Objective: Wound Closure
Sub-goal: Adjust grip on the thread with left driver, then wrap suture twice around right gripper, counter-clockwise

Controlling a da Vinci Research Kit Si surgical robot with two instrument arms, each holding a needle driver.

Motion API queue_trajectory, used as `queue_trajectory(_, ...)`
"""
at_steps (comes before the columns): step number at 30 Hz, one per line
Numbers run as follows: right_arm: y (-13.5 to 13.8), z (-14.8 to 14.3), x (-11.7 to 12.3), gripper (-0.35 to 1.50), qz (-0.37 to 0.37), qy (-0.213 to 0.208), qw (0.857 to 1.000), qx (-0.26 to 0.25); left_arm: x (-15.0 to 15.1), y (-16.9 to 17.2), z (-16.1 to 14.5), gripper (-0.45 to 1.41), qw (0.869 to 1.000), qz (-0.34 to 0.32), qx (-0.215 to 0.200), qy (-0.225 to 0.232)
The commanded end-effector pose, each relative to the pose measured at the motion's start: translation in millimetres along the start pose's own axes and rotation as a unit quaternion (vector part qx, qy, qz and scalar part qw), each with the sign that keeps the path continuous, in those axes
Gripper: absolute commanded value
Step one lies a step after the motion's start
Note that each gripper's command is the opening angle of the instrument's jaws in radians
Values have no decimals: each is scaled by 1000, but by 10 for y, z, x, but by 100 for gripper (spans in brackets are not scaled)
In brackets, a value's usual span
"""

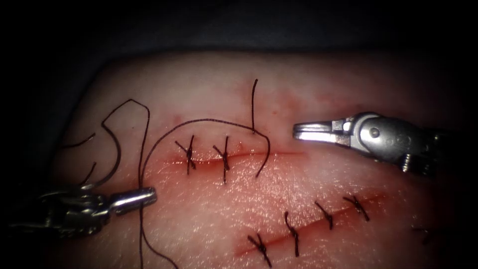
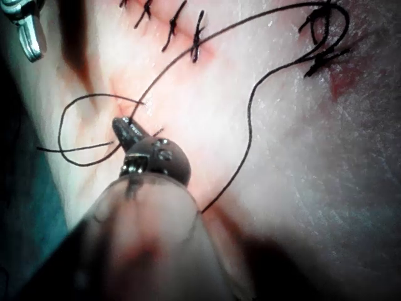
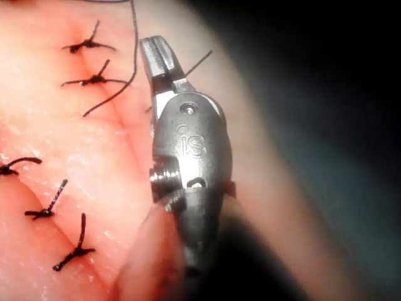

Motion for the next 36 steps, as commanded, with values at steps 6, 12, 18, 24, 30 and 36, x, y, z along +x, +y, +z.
queue_trajectory(6,26,59,-15,-35,0,-11,1000,20,0,-5,9,-45,1000,20,2,4)
queue_trajectory(12,28,86,-46,-35,17,7,998,59,1,-18,9,-45,1000,17,6,24)
queue_trajectory(18,14,103,-72,-35,24,31,996,85,-2,-30,14,-45,999,9,15,33)
queue_trajectory(24,1,114,-84,-35,47,50,991,113,-9,-35,26,-45,999,2,17,47)
queue_trajectory(30,-12,113,-64,-35,73,80,986,125,-34,-31,52,-45,999,-8,18,48)
queue_trajectory(36,-17,113,-50,-35,129,129,978,105,-63,-1,93,-45,998,-22,-16,49)
